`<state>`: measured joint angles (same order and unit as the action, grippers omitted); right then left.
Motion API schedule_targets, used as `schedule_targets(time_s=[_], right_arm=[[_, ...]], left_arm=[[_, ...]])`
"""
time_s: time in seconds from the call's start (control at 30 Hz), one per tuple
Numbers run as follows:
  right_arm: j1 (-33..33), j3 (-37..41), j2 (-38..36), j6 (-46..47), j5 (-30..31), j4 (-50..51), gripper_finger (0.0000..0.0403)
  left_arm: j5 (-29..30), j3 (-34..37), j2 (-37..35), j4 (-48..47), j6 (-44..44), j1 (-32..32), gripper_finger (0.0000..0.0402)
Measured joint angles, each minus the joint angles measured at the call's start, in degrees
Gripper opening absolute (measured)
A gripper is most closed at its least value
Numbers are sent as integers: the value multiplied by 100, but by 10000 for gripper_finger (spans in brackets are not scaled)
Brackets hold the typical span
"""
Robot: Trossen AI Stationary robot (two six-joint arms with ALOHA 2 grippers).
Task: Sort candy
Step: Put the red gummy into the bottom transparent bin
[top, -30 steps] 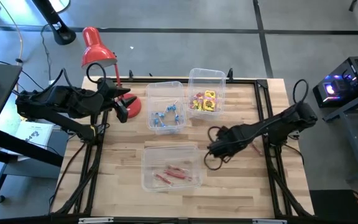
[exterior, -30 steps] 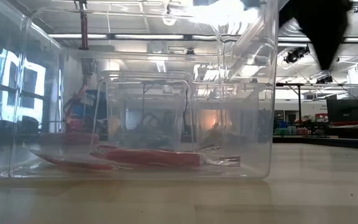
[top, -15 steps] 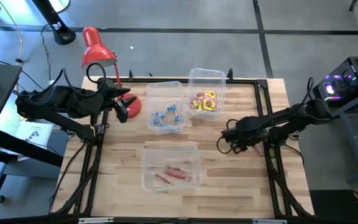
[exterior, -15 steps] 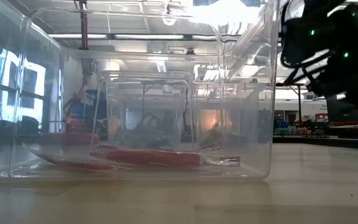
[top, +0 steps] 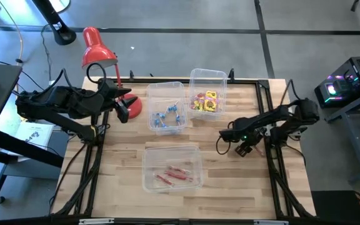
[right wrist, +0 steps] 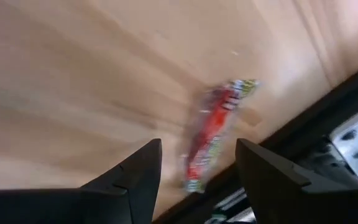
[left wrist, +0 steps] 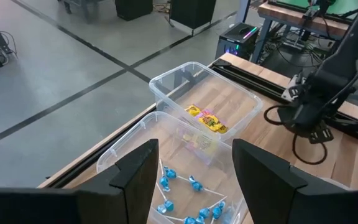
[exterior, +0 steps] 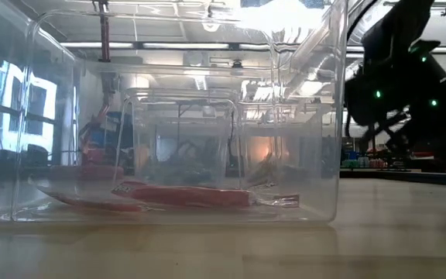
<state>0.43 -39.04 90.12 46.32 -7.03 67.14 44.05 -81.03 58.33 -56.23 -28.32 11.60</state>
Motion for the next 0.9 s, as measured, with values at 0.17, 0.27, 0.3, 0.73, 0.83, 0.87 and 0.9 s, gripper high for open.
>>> schedule_targets(time_s=[0.17, 0.27, 0.3, 0.73, 0.83, 0.87, 0.9], right_arm=[[-181, 217, 400, -291, -171, -128, 199], [-279, 325, 573, -693, -415, -251, 199], [-285, 330, 625, -836, -447, -275, 199], [-247, -246, 586, -2382, -491, -612, 199], [-224, -506, 588, -2412, -522, -783, 199], [-200, -596, 588, -2415, -522, -851, 199], [-167, -672, 588, -2416, -522, -927, 199]], left_arm=[[0, 0, 0, -1, -15, 0, 199], [0, 0, 0, -2, -15, 0, 199], [0, 0, 0, 0, -15, 0, 199], [-68, 0, 0, -5, -15, 0, 199], [-155, 0, 0, -11, -13, 0, 199], [-155, 0, 0, -11, -13, 0, 199], [-155, 0, 0, -13, -11, 2, 199]])
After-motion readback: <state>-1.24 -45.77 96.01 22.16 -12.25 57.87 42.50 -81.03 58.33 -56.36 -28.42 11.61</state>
